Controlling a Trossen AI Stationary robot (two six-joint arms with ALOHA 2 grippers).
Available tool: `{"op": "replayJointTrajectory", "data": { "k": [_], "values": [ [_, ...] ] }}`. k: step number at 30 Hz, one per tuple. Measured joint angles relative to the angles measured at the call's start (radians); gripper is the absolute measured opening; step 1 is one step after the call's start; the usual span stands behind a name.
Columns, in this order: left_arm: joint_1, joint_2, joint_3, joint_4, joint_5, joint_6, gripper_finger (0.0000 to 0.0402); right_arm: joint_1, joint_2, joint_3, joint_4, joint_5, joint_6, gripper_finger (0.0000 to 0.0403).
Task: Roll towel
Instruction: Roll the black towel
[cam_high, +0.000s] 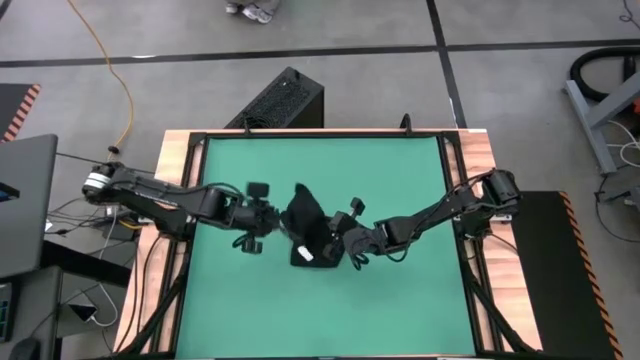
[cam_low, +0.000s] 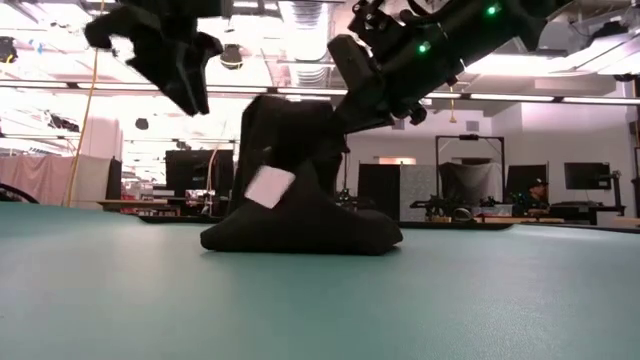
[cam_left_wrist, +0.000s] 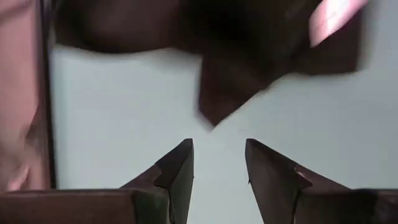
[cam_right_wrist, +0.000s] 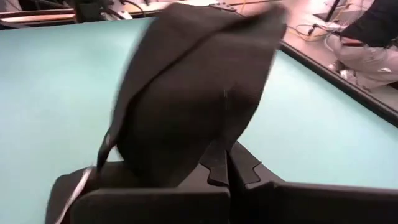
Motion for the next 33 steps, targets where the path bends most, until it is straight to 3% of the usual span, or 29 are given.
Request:
{"op": "replayJointTrajectory", "data": {
  "k": [3,5,10,12,13,16,26,33],
  "values": [
    [-0.068,-0.009,-0.050,0.252,0.028,0.165,0.0137,-0.003,0.000,0.000,-0.004,-0.007,0.000,0.0001],
    [-0.112,0.000,-0.104,0.369,-0.006,0.322,0.0137,-0.006,0.000,0.000,-0.003,-0.023,0.000,0.0001],
    [-0.149,0.056,-0.244,0.514,-0.141,0.762,0.0137,-0.013,0.000,0.000,-0.003,-0.061,0.000,0.0001],
    [-0.149,0.083,-0.278,0.557,-0.195,0.850,0.0137,-0.013,0.000,0.000,-0.001,-0.077,0.000,0.0001],
    [-0.144,0.096,-0.287,0.575,-0.232,0.827,0.0137,-0.012,0.000,0.000,-0.003,-0.078,0.000,0.0001],
    [-0.120,0.118,-0.277,0.621,-0.327,0.535,0.0137,-0.012,0.000,0.000,-0.004,-0.079,-0.002,0.0001],
    [-0.112,0.045,-0.272,0.585,-0.359,-0.141,0.0137,-0.018,0.000,0.000,-0.004,-0.079,-0.008,0.0002],
    [-0.141,0.068,-0.339,0.639,-0.351,-0.266,0.0137,-0.018,0.000,0.000,-0.004,-0.079,-0.008,0.0003]
  ]
}}
